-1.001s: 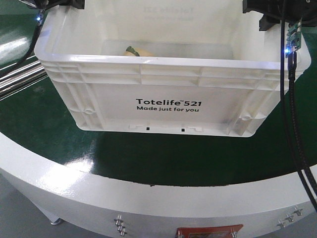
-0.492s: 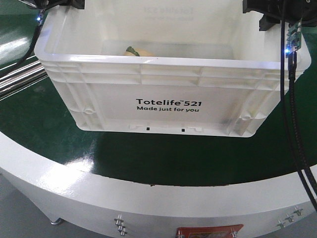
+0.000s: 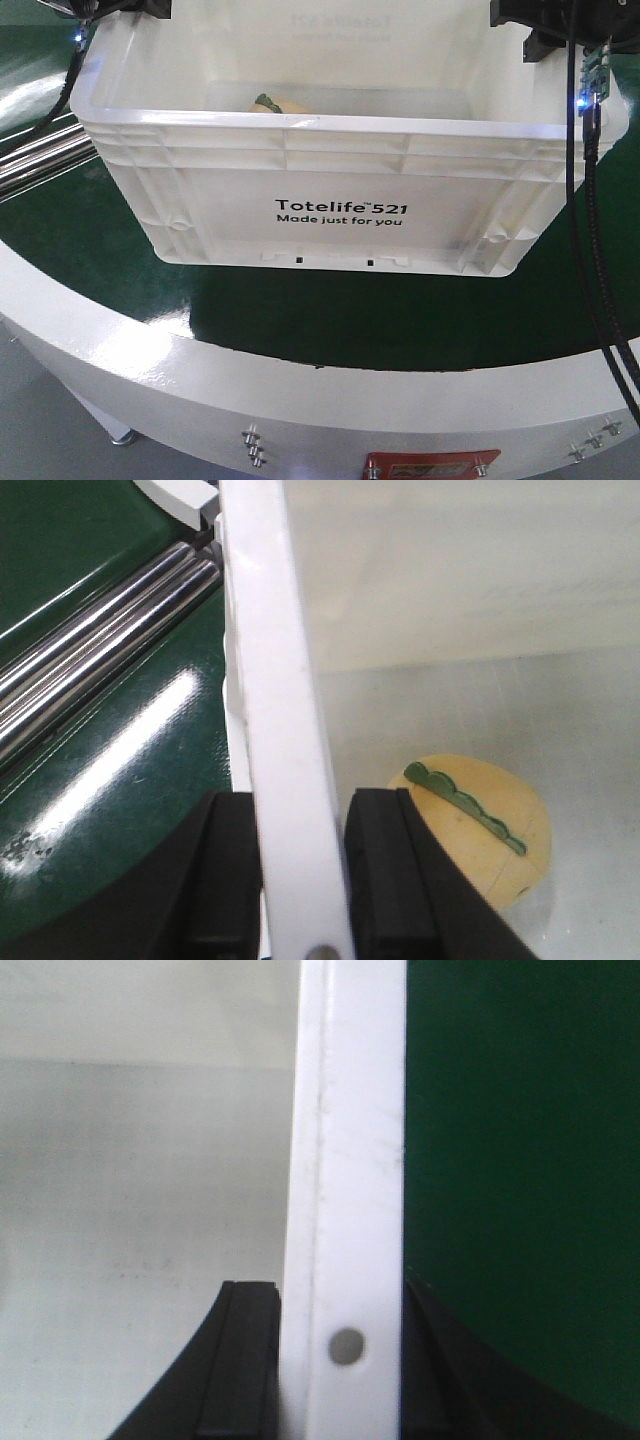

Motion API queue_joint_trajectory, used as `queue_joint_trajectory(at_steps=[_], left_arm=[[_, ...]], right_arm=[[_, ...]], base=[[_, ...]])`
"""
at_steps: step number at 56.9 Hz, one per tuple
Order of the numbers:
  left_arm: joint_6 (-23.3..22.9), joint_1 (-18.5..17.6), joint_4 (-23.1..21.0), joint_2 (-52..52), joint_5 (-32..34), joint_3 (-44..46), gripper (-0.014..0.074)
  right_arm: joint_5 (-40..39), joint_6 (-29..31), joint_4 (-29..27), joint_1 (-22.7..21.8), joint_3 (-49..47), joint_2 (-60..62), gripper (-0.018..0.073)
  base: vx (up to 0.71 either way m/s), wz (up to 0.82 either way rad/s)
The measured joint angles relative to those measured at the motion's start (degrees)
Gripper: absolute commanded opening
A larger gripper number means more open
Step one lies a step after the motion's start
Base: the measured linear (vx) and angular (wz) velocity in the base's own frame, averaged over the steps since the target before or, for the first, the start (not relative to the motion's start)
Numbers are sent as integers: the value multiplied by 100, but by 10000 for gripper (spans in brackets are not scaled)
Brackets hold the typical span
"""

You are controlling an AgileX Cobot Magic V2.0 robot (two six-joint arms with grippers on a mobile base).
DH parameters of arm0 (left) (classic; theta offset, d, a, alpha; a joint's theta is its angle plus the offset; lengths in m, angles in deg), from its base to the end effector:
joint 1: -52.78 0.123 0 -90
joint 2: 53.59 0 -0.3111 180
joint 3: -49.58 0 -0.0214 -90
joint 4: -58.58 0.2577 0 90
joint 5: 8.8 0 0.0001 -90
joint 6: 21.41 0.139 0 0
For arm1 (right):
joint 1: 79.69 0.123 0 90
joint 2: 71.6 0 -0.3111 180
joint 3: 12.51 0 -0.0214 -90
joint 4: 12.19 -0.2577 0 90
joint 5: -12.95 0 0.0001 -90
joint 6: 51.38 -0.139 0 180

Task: Place moving items into box and shelve
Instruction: 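Hold the tote with both grippers while the base drives away from the conveyor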

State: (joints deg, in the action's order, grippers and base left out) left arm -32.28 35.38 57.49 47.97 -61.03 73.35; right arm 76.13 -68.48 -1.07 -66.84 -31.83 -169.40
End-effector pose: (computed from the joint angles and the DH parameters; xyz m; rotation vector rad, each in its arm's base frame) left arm 0.3964 -0.1264 0.4138 0.1248 2.2816 -0.2828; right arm 0.3720 0.0603 0.3969 0.0572 2.4458 -0.0216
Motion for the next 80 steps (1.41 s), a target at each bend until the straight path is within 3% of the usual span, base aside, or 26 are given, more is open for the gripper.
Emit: queue_joint_trajectory(at_steps=[80], left_arm=[[-4, -17, 16, 0, 0, 0, -1]], right_arm=[[5, 0, 6, 0, 0, 0, -5]], base=[[-6, 28]])
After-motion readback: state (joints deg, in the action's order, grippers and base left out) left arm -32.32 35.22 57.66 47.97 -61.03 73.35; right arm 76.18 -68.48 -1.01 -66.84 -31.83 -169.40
